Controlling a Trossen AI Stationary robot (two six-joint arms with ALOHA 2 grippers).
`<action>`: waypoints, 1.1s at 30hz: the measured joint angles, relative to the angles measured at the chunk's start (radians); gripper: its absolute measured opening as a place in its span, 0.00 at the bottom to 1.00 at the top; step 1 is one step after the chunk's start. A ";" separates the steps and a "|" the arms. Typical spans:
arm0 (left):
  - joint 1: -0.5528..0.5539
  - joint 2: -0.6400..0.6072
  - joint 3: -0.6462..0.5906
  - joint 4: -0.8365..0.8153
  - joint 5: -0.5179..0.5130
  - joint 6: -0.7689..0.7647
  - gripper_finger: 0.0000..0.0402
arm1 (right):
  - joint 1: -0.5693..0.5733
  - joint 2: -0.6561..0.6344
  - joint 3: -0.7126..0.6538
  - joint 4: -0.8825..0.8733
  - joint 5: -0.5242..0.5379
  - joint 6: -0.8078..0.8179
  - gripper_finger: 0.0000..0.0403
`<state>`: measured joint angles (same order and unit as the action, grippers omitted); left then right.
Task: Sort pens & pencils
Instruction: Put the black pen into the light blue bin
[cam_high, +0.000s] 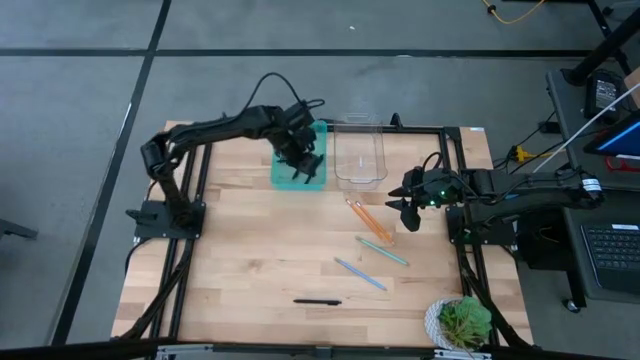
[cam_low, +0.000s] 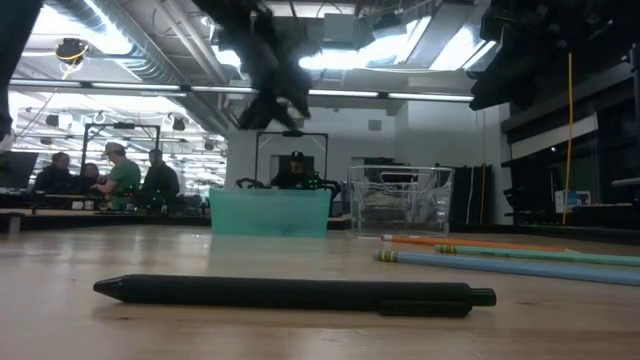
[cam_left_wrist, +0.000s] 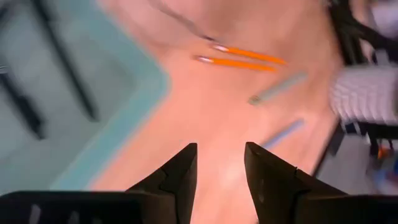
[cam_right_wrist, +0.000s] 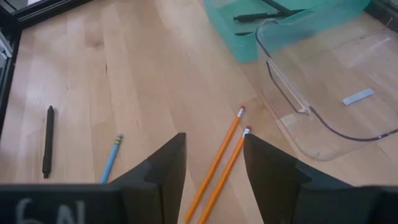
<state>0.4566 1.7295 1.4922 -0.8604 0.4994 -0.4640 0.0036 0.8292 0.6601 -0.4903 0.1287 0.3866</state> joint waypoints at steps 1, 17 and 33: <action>-0.022 -0.015 0.000 0.000 -0.003 0.012 0.31 | 0.000 0.000 0.000 0.000 0.000 0.000 0.40; -0.529 -0.077 -0.005 -0.021 -0.472 0.033 0.31 | 0.000 0.000 0.000 -0.001 0.000 0.032 0.40; -0.858 0.033 -0.099 0.309 -0.601 0.053 0.31 | 0.000 0.000 0.000 0.026 0.000 0.027 0.40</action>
<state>-0.4011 1.7627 1.3933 -0.5517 -0.1016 -0.4105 0.0040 0.8295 0.6598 -0.4647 0.1291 0.4133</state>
